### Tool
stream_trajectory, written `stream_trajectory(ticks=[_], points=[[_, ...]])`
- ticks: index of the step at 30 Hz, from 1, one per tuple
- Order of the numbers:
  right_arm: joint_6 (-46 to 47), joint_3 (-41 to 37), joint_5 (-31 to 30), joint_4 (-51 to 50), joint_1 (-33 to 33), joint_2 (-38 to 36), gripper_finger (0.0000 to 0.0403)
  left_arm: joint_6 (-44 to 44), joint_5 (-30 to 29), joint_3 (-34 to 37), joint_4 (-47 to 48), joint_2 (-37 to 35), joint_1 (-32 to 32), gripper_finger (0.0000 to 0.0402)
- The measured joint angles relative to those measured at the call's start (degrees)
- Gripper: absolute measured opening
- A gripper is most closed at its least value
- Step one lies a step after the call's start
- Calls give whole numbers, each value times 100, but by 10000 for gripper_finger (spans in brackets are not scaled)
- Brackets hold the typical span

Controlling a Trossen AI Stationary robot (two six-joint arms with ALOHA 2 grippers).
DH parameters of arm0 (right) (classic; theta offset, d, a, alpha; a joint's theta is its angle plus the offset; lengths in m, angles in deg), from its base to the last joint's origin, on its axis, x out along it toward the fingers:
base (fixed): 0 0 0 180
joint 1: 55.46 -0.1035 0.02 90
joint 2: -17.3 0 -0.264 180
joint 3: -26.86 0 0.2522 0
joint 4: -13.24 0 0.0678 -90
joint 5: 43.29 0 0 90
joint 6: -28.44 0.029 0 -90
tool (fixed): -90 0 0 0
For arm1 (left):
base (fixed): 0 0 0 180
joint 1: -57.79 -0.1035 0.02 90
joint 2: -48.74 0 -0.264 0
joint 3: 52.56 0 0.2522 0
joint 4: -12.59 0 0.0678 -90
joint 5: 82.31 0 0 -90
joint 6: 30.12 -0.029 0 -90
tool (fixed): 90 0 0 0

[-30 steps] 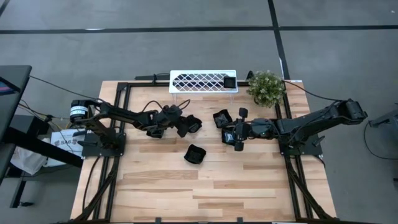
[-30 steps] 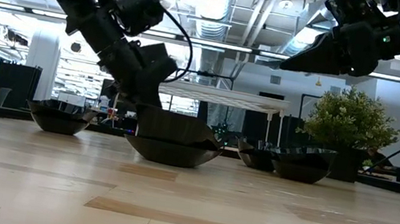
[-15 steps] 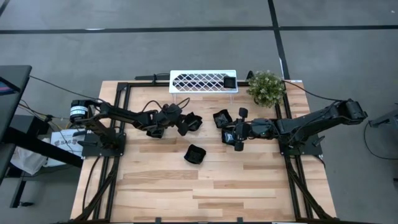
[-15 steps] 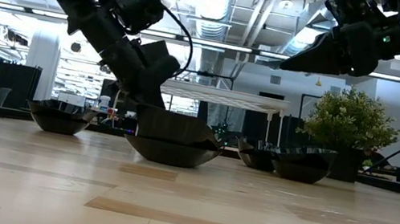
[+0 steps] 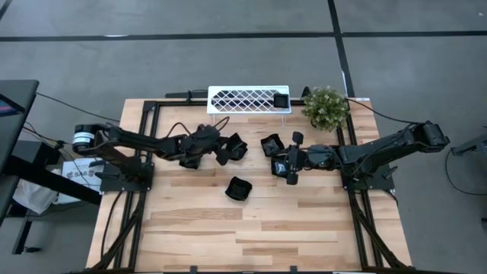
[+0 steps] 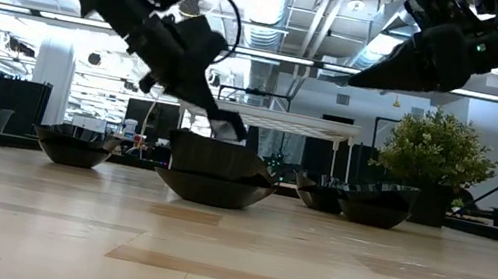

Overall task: Pick & Place Mini shaped plates
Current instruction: Stack the black square plate on top of the black square plate on the shelf

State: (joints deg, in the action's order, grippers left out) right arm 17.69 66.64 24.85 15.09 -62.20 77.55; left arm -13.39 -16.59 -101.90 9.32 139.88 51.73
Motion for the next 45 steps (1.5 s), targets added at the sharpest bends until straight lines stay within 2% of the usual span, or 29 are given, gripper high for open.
stream_trajectory(ticks=[7, 12, 14, 20, 24, 36, 43, 45], points=[[468, 0, -42, 427, 2, 2, 102, -54, -627, 0, -131, -370, 502, 12], [194, 0, 210, 786, -45, 186, 102, -284, -742, 0, -574, -381, 832, 8], [12, 0, 241, 1079, -110, 420, 102, -302, -759, 0, -649, -380, 909, 9], [-181, 2, -289, 2541, -142, 1291, 102, -301, -893, 0, -716, -372, 995, 11], [-183, 17, -367, 3280, -66, 1750, 102, -301, -896, 0, -734, -370, 991, 8], [-177, 972, -414, 3286, 224, 2696, 102, -297, -893, 0, -746, -370, 1029, 9], [268, 1228, -329, 2523, 681, 2677, 102, -297, -893, 0, -748, -368, 1125, 9], [427, 1228, -118, 2418, 809, 2671, 102, -297, -893, 0, -748, -366, 1126, 8]])
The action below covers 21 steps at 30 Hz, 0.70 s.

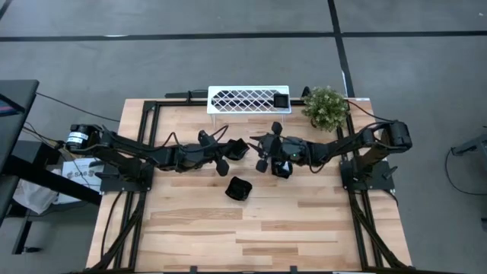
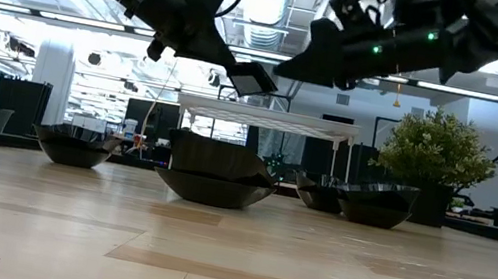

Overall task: Pick & Place Mini shaped plates
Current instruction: Stack the black square plate on top of the black square plate on the shelf

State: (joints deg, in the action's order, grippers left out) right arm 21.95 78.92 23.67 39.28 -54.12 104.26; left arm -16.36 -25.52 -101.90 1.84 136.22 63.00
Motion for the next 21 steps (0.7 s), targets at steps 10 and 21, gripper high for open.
stream_trajectory(ticks=[10, 21], points=[[254, 0, 822, -81, 243, 48, 102, 0, 0, 0, -3, 1, -4, 8], [254, 0, 824, -209, 245, 48, 102, 0, 0, 0, -45, 1, -4, 8]])
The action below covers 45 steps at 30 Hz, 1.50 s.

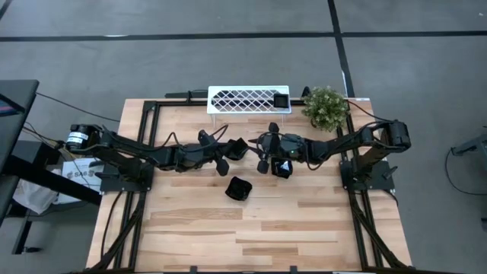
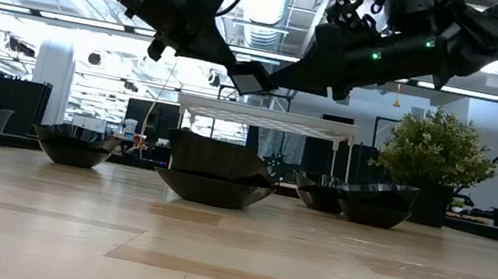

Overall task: Pick & Place Mini shaped plates
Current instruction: Stack the black square plate on top of the black square plate on the shelf

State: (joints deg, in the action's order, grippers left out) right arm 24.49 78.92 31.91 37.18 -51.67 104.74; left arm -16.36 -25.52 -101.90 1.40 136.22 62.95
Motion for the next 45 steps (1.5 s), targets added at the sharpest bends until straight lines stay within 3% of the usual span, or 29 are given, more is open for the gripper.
stream_trajectory(ticks=[14, 26, 45], points=[[0, 0, -17, 45, 0, 0, 98, 7, 0, 0, -174, 0, 0, 8], [-1, -1, -25, 75, 2, 0, 5, -2, 9, 0, -196, 0, 0, 16], [80, -2, -22, 128, 0, -6, 2, -356, 41, 0, -163, 0, -2, 22]])
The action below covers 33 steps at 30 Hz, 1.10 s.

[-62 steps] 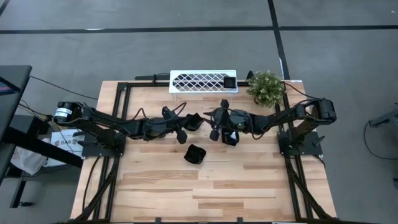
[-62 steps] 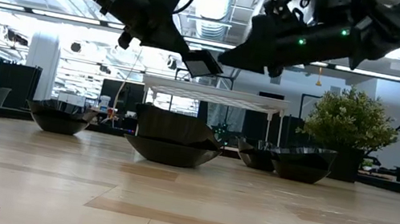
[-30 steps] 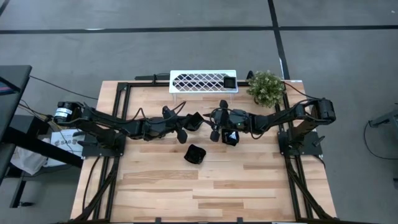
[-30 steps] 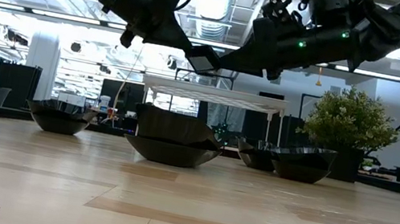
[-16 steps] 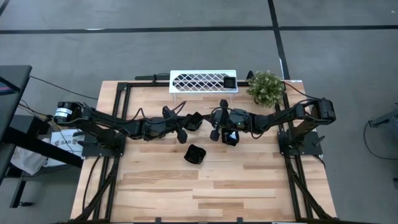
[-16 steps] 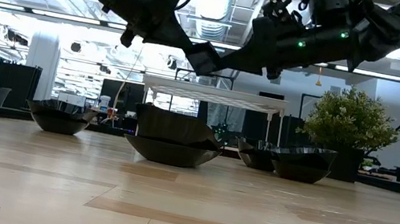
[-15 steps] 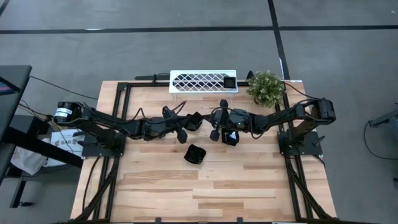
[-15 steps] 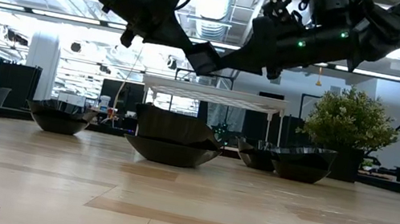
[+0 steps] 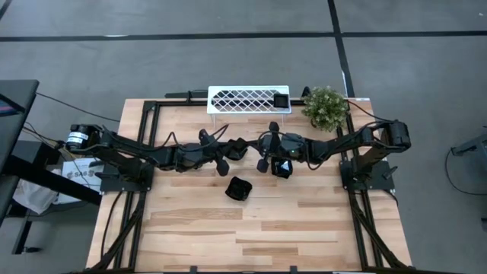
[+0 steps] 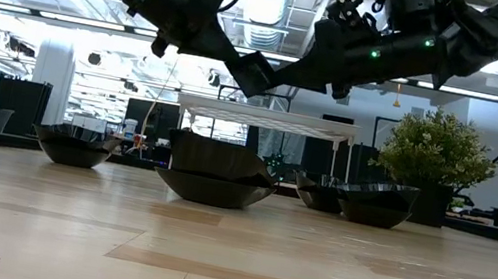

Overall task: Pick & Place Mini shaped plates
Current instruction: Stack the black square plate on top of the black square plate on the shelf

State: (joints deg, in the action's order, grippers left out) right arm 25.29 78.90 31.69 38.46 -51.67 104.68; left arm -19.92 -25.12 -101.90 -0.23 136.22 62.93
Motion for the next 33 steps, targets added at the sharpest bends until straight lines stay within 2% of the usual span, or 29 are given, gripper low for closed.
stream_trajectory(ticks=[7, 13, 16, 19, 26, 33], points=[[23, -9, -2, -257, -11, -152, 1, -146, -183, -2, 62, -117, 0, 61], [292, -2, -83, -602, -12, -471, 1, -524, -213, -4, 534, -777, 0, 86], [532, -4, -477, -1040, 82, -887, 1, -547, -213, 47, 743, -1186, 0, 87], [984, -4, -902, -1473, 271, -1414, 1, -545, -215, 298, 741, -1544, 0, 88], [2115, -2, -1342, -2077, 1105, -2270, 1, -246, -233, 900, 624, -2191, -15, 88], [3634, -2, -1340, -2619, 1917, -2326, 1, -177, -233, 1073, 545, -2392, -15, 88]])
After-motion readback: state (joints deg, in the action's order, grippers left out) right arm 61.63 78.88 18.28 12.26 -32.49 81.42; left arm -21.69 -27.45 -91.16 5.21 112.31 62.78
